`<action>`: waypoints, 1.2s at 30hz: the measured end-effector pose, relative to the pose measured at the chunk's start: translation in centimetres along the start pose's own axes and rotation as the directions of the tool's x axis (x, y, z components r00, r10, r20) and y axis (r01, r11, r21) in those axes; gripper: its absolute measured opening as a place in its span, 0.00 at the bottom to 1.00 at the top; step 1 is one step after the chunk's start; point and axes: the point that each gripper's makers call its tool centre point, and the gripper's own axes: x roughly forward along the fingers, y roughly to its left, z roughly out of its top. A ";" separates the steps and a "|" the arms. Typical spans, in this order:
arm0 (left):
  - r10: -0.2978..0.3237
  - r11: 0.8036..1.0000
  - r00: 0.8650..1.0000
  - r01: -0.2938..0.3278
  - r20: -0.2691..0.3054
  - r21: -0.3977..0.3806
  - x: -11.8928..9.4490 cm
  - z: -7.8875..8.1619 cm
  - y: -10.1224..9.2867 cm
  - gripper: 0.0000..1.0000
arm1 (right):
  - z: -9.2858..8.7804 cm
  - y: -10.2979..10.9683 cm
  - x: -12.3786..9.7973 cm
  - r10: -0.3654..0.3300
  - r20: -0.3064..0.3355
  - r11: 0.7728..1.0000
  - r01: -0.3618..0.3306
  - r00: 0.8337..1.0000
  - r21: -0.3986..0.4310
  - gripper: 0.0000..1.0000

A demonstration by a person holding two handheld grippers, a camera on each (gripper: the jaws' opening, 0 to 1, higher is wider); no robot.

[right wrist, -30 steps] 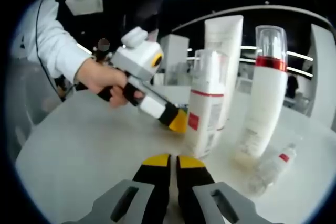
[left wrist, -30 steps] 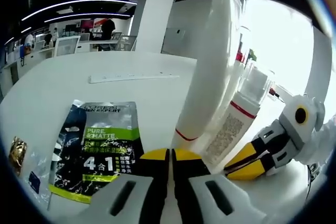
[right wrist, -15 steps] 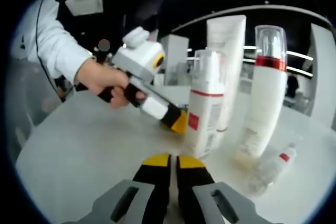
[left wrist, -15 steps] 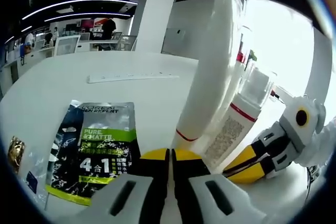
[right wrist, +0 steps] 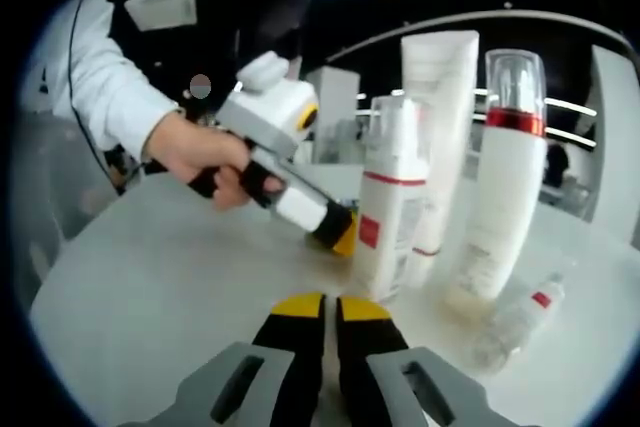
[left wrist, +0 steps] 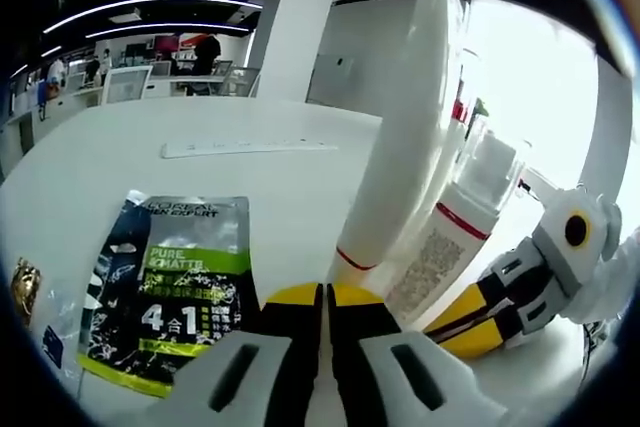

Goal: Arrange the skincare products in the storage area until every visible bottle or jar stands upright without overlapping.

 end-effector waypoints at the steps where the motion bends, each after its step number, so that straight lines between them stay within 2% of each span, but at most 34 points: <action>1: -0.001 1.000 1.000 0.001 0.000 0.000 0.0 0.0 0.1 0.00 | 0.0 0.0 0.0 0.000 0.001 1.000 0.000 1.000 0.001 0.00; 12: -0.009 1.000 1.000 0.009 0.000 0.002 0.2 0.1 0.1 0.00 | 0.0 -0.1 -0.1 0.001 0.002 1.000 -0.001 1.000 0.010 0.00; 19: -0.020 1.000 1.000 0.020 -0.009 -0.009 0.0 -0.1 -0.7 0.00 | -0.1 -0.3 -0.1 -0.003 -0.003 1.000 0.003 1.000 0.024 0.00; 20: -0.021 1.000 1.000 0.021 -0.011 -0.008 0.0 -0.1 -0.7 0.00 | 0.0 -0.5 -0.2 -0.009 -0.003 0.999 0.010 1.000 0.045 0.00; 23: -0.021 1.000 0.999 0.022 -0.024 0.021 -0.4 -0.3 -0.9 0.00 | -0.2 -0.6 -0.3 -0.021 -0.023 0.999 0.022 1.000 0.026 0.00; 30: -0.006 0.998 1.000 0.007 -0.026 0.062 -1.4 0.3 -0.9 0.00 | 0.1 -0.5 -1.5 -0.053 -0.054 0.997 0.056 0.997 0.062 0.00; 36: 0.012 0.996 0.999 -0.009 -0.038 0.086 -2.5 0.2 -1.8 0.01 | 0.6 -1.1 -2.5 -0.105 -0.077 0.983 0.115 0.991 0.143 0.02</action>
